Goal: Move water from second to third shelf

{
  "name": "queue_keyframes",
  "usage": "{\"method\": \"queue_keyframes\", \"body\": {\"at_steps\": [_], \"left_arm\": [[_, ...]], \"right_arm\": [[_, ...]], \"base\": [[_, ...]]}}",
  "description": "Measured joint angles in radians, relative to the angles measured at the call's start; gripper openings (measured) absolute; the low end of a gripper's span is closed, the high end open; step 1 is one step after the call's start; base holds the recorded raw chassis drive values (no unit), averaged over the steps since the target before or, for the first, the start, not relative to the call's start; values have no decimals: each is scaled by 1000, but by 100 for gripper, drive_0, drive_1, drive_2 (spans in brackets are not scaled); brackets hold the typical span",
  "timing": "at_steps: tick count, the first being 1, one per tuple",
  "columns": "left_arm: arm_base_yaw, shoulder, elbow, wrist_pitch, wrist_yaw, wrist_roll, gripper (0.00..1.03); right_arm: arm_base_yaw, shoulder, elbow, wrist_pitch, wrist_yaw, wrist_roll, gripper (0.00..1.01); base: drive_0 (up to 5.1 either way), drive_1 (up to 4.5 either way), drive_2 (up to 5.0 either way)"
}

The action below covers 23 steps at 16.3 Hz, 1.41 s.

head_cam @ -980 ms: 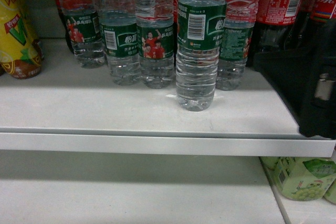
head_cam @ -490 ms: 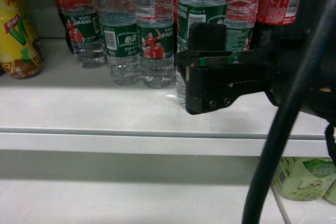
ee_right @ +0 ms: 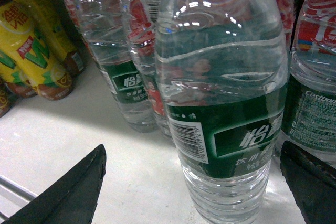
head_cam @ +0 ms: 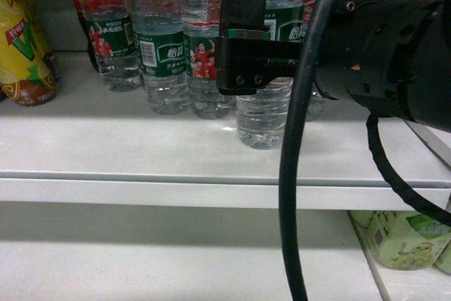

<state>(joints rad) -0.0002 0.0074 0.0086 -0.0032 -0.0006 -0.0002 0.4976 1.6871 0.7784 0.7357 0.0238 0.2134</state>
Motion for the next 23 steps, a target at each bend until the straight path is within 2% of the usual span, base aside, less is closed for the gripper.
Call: {"method": "queue_keyframes", "body": {"at_steps": [2,7,8,10,16,18,20,21,23], "left_arm": [[0,0,0,0,0,0,98],[0,0,0,0,0,0,98],[0,0,0,0,0,0,98],[0,0,0,0,0,0,98],[0,0,0,0,0,0,98],[0,0,0,0,0,0,98],[0,0,0,0,0,0,98],[0,0,0,0,0,0,98],[0,0,0,0,0,0,98]], "right_arm": [[0,42,24,4,18,16,98],[1,79,71,-3,45,27,98],[10,95,87,-1,57,27,98],[19,144,171,-50,112,42,98],[17,183,215,-92,158,41,98],[17,183,217,-92,161,41,88],[18,183,217,-94,165,41,65],[19,182,217,-95,166,41,57],[23,168,201,-91,160,40,47]], "base": [[0,0,0],[0,0,0],[0,0,0],[0,0,0],[0,0,0],[0,0,0],[0,0,0],[0,0,0],[0,0,0]]}}
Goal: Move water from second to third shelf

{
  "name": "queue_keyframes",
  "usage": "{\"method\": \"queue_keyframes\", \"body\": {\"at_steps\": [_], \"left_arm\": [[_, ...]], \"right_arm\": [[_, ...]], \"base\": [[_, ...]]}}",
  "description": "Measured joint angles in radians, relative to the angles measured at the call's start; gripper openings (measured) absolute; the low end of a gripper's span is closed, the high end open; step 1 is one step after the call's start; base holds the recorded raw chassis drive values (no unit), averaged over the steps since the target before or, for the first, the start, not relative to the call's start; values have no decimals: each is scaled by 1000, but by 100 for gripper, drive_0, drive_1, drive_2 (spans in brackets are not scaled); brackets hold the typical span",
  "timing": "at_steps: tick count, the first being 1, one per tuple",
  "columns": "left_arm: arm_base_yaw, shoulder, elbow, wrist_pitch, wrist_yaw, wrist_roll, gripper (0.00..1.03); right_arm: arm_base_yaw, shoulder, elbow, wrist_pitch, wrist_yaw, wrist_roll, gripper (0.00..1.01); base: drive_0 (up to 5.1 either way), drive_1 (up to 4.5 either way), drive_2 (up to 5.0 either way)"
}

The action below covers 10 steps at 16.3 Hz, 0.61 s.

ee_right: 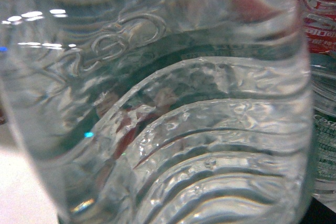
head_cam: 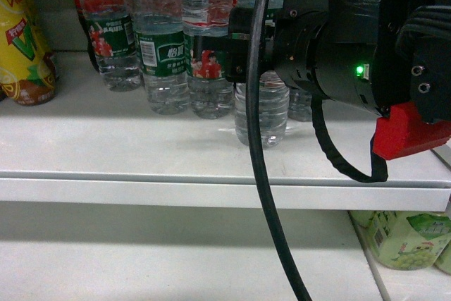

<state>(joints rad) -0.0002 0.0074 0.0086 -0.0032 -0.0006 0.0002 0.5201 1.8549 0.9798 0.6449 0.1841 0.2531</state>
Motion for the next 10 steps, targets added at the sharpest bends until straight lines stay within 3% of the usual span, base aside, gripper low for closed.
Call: {"method": "queue_keyframes", "body": {"at_steps": [4,7,10], "left_arm": [[0,0,0,0,0,0,98],[0,0,0,0,0,0,98],[0,0,0,0,0,0,98]], "right_arm": [[14,-127,-119,-33,-48,-2,45],[16,-235,-212,-47,-53,-3,45],[-6,-498,-393,-105,-50,-19,44]], "base": [[0,0,0],[0,0,0],[0,0,0]]}}
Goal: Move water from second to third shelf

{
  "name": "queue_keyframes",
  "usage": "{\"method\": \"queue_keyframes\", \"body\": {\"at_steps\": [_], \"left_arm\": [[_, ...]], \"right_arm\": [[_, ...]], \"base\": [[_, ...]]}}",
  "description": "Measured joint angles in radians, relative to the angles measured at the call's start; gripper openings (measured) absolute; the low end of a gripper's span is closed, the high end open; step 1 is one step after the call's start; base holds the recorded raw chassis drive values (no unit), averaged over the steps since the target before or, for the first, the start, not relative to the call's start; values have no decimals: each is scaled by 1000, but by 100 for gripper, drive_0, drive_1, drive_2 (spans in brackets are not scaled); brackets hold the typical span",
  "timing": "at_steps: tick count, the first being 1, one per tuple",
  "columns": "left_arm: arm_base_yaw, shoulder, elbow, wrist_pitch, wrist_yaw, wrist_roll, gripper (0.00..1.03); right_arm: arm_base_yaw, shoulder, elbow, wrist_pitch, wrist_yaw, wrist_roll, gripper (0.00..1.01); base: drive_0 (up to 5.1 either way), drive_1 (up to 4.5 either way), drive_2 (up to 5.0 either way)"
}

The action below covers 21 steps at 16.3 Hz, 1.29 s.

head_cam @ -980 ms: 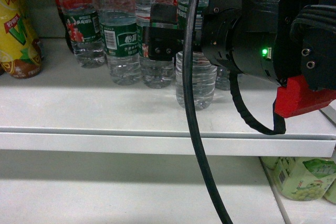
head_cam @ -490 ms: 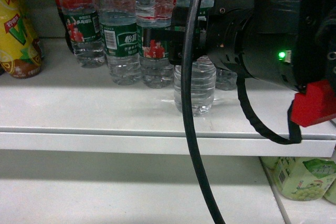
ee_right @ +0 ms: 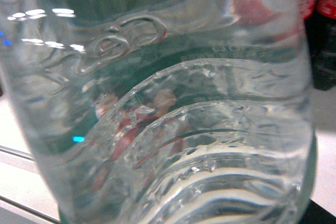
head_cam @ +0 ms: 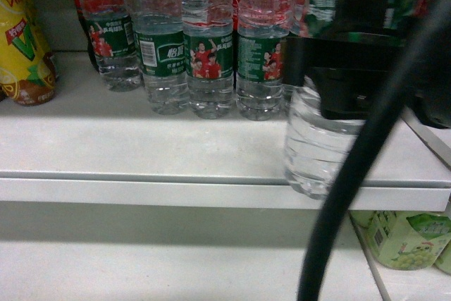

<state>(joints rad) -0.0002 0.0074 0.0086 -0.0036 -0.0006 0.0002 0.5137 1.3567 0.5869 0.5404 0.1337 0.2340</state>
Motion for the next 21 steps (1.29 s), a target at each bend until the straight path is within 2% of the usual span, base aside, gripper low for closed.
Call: {"method": "queue_keyframes", "body": {"at_steps": [2,6,7,13,15,17,21], "left_arm": [[0,0,0,0,0,0,98],[0,0,0,0,0,0,98],[0,0,0,0,0,0,98],[0,0,0,0,0,0,98],[0,0,0,0,0,0,98],[0,0,0,0,0,0,98],[0,0,0,0,0,0,98]], "right_arm": [[-28,-108,-64,-51,2,-3,44],[-48,-182,-99,-95,9,-9,44],[-71,-242,-123,-121,10,-13,44],[-232,-578,-203,-326,26,-53,44],[-301,-684,-211,-398,29,-47,44],[-344,-743,-213,-420,62,-52,44],[-467,-834,-227,-505,61,-51,44]], "base": [[0,0,0],[0,0,0],[0,0,0],[0,0,0],[0,0,0],[0,0,0],[0,0,0]]}}
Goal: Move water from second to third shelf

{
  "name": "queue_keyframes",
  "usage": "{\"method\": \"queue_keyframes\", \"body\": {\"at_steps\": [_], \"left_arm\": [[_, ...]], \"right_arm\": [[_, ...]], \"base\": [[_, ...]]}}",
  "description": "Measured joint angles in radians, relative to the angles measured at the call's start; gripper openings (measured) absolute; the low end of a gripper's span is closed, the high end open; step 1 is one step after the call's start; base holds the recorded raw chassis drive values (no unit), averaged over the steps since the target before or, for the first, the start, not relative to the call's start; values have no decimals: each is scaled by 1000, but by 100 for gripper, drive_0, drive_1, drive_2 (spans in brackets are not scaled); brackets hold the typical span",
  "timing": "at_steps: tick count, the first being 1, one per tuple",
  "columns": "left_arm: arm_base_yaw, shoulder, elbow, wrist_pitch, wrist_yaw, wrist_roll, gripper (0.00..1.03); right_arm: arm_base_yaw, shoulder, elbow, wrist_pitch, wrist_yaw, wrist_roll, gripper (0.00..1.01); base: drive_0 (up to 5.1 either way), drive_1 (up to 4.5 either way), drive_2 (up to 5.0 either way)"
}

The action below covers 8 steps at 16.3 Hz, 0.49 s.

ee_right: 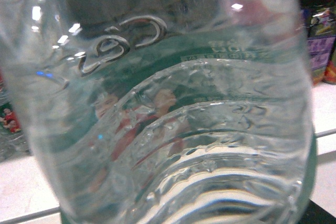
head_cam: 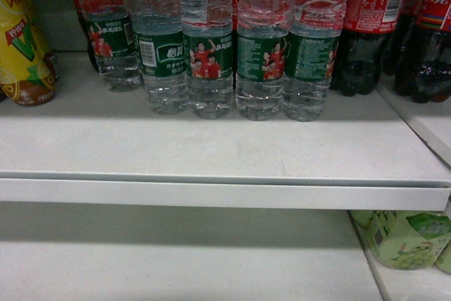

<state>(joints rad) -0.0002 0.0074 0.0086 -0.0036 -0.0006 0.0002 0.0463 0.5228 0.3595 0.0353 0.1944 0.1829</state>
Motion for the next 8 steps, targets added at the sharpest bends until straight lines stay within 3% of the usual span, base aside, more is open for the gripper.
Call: {"method": "queue_keyframes", "body": {"at_steps": [4,8], "left_arm": [[0,0,0,0,0,0,98],[0,0,0,0,0,0,98]], "right_arm": [[-53,-34,-6,-50,-59,0,44],[-25,-54,-7,-79,-72,3,44]], "base": [[0,0,0],[0,0,0]]}}
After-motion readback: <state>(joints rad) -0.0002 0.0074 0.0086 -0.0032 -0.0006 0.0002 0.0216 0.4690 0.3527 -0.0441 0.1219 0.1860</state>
